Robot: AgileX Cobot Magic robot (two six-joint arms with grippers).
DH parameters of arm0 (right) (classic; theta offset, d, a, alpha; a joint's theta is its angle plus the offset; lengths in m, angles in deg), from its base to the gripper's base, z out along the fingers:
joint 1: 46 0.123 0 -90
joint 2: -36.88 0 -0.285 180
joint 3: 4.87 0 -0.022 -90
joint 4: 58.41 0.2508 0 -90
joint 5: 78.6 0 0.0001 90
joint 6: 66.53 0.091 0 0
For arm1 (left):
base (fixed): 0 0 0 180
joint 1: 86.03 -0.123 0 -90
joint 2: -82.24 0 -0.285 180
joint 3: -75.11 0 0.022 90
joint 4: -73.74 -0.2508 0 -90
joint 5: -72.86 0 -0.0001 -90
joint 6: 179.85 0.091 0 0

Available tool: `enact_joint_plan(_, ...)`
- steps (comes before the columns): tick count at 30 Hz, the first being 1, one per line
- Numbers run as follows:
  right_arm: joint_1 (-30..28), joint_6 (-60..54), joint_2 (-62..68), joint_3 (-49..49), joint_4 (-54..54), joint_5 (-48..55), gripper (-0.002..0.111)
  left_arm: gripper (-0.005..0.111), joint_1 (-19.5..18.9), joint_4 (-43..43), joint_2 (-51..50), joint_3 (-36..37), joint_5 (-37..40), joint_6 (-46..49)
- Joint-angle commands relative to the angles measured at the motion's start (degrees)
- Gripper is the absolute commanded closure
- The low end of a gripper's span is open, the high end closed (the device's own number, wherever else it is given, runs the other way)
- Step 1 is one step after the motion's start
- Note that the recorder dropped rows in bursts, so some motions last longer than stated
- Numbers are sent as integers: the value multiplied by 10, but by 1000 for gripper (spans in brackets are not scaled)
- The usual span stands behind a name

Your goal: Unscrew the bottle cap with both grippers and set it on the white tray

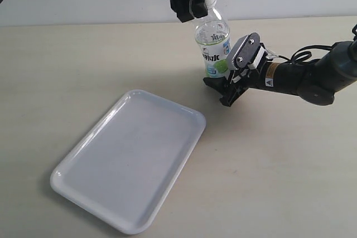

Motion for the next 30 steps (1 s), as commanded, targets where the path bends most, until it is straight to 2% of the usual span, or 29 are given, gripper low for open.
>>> enact_joint_plan(1,0,-9,-2,3,-2,6,108,44,0,-1,17,-3,7,10)
enact_joint_plan(8,0,-9,-2,3,-2,6,108,47,0,19,21,-3,9,12)
enact_joint_plan(30,0,-9,-2,3,-2,6,108,47,0,22,5,-3,-7,11)
